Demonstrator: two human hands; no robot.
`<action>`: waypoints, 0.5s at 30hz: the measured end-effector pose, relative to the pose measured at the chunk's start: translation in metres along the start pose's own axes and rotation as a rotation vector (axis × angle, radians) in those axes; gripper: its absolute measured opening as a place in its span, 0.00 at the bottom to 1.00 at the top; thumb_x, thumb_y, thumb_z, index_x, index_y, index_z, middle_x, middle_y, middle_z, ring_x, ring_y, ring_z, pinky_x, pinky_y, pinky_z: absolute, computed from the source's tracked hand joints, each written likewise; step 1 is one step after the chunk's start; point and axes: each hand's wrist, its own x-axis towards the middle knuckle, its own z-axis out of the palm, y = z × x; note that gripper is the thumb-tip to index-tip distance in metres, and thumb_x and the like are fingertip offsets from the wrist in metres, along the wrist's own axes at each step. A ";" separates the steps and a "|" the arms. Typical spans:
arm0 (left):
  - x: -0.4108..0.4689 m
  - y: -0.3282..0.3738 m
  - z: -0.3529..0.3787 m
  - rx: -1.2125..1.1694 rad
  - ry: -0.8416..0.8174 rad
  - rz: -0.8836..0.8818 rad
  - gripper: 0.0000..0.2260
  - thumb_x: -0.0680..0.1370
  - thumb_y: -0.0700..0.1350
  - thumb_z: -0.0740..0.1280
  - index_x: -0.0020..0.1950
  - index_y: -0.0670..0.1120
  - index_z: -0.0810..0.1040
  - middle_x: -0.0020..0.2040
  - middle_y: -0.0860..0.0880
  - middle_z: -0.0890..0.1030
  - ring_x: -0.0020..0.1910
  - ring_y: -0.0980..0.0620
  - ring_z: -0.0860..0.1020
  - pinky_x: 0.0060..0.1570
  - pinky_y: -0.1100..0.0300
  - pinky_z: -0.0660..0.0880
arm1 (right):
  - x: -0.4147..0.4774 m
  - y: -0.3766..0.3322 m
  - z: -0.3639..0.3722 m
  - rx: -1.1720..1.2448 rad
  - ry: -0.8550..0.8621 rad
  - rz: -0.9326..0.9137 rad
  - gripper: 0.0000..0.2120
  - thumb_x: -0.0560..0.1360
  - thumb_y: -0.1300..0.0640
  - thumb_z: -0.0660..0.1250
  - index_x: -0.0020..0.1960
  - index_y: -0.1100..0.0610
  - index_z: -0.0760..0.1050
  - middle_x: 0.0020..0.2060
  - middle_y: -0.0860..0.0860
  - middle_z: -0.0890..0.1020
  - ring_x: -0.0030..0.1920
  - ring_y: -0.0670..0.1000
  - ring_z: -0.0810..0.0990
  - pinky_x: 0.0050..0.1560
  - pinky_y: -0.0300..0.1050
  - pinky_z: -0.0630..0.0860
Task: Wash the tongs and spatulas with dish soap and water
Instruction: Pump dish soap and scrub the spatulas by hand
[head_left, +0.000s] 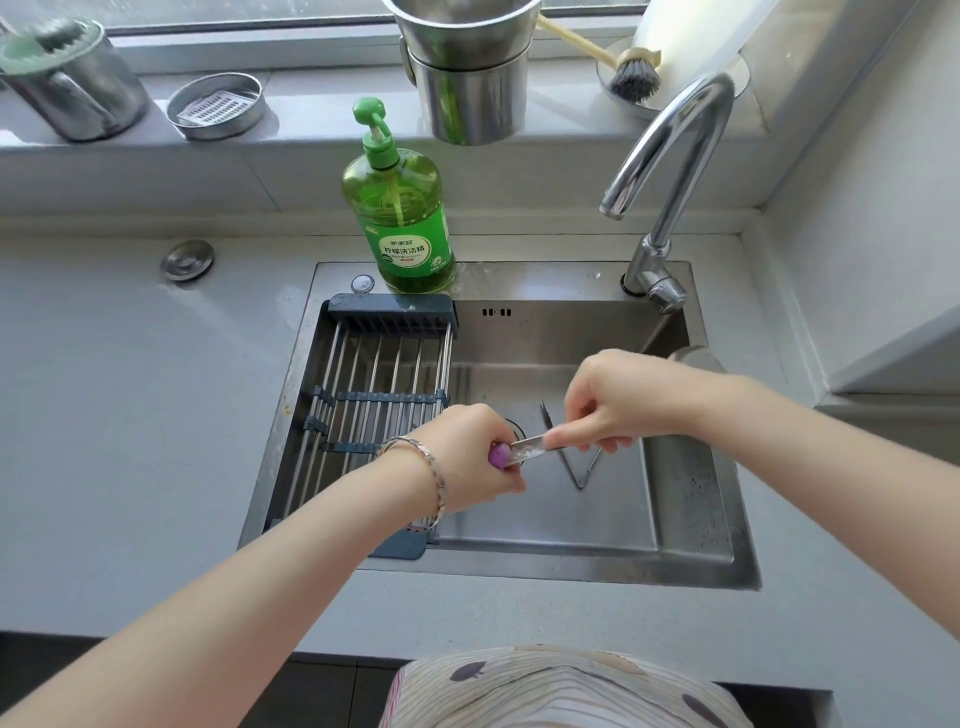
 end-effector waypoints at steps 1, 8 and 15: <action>0.001 0.002 0.000 -0.007 -0.004 0.010 0.15 0.73 0.46 0.69 0.28 0.50 0.70 0.28 0.51 0.73 0.30 0.52 0.72 0.38 0.60 0.76 | 0.003 -0.006 0.005 -0.009 0.006 -0.024 0.23 0.70 0.37 0.66 0.26 0.53 0.74 0.20 0.47 0.76 0.21 0.43 0.72 0.28 0.34 0.69; -0.001 -0.004 -0.005 0.032 0.012 -0.018 0.14 0.73 0.46 0.67 0.28 0.47 0.70 0.27 0.51 0.71 0.28 0.51 0.69 0.31 0.63 0.71 | 0.004 -0.002 0.002 -0.041 0.030 0.022 0.24 0.70 0.38 0.65 0.24 0.54 0.74 0.18 0.47 0.74 0.21 0.44 0.71 0.29 0.35 0.69; -0.002 -0.009 -0.002 0.001 -0.010 -0.020 0.09 0.73 0.46 0.68 0.34 0.44 0.76 0.29 0.50 0.73 0.29 0.52 0.71 0.35 0.62 0.75 | 0.003 0.002 -0.002 -0.052 -0.046 -0.023 0.20 0.72 0.40 0.65 0.28 0.53 0.77 0.22 0.47 0.77 0.23 0.42 0.72 0.30 0.32 0.68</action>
